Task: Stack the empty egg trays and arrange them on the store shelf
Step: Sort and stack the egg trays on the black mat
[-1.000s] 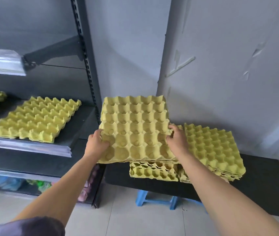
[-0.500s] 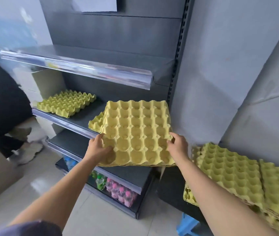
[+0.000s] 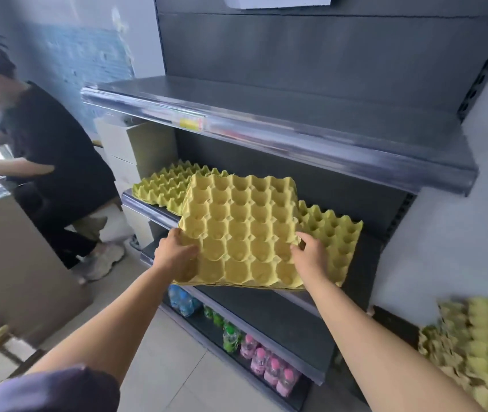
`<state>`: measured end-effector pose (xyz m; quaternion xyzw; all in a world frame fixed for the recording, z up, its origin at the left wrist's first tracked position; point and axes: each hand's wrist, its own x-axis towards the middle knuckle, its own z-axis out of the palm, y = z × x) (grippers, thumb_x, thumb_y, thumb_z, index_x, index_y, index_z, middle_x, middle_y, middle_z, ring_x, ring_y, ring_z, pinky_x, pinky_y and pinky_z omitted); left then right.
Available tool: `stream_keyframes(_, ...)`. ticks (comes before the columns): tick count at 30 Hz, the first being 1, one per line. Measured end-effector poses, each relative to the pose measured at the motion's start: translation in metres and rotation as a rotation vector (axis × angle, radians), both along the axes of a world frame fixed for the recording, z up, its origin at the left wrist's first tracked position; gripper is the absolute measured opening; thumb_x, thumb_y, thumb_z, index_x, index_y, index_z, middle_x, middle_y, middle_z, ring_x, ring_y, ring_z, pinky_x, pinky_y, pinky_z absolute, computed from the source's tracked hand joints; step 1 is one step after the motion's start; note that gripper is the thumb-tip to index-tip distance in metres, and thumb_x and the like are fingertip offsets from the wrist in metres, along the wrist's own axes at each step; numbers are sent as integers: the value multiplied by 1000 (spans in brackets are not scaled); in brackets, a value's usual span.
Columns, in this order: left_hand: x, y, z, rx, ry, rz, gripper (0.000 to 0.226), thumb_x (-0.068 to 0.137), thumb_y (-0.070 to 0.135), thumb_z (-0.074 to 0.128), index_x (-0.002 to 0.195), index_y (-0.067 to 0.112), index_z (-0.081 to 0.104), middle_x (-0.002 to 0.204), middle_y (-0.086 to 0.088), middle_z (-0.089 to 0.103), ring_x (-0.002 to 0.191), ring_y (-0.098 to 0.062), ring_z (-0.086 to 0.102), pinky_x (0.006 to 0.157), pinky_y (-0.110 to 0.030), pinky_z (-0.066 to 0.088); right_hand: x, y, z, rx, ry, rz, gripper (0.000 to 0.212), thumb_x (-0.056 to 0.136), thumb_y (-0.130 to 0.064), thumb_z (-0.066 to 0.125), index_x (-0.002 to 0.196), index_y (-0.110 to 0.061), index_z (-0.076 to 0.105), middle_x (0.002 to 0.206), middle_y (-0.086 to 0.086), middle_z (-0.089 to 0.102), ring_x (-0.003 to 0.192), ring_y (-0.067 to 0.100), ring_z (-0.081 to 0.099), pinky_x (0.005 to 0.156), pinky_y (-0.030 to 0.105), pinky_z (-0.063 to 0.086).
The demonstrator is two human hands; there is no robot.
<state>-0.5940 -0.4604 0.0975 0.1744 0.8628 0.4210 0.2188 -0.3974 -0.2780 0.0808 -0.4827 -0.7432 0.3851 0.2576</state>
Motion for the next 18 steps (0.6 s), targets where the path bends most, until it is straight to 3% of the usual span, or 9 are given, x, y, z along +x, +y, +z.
stream_keyframes(4,-55,17,-5,-25,16,28,67,75,24,66,136,17,39,118,-17,57,106,-36,55,94,-48,47,-62,17,-5,-27,29,6,36,95,-11,52,130,-17,56,128,7,57,108,24,59,84,34,52)
stream_keyframes(8,-106,31,-7,-31,-8,95,78,61,36,60,135,21,40,116,-14,58,109,-33,52,94,-44,46,-121,33,-5,-28,17,16,36,94,-12,54,129,-16,57,128,8,59,113,25,57,94,40,50)
stream_keyframes(10,-133,39,-8,-11,0,103,69,72,30,65,136,20,41,118,-14,57,108,-33,53,92,-42,47,-149,39,-5,-33,14,9,36,94,-12,54,129,-16,57,129,8,59,115,25,56,95,40,49)
stream_keyframes(13,-172,50,-13,-13,29,94,60,80,20,65,135,19,42,117,-14,58,104,-33,56,92,-45,49,-185,43,-5,-37,-3,-6,36,95,-13,54,130,-17,56,129,8,58,116,26,55,94,41,49)
stream_keyframes(18,-245,66,-25,-47,61,18,61,78,22,67,134,18,42,119,-13,59,104,-34,57,92,-47,50,-242,42,-13,-30,-32,-71,34,95,-16,53,129,-21,56,131,7,56,117,25,54,94,42,50)
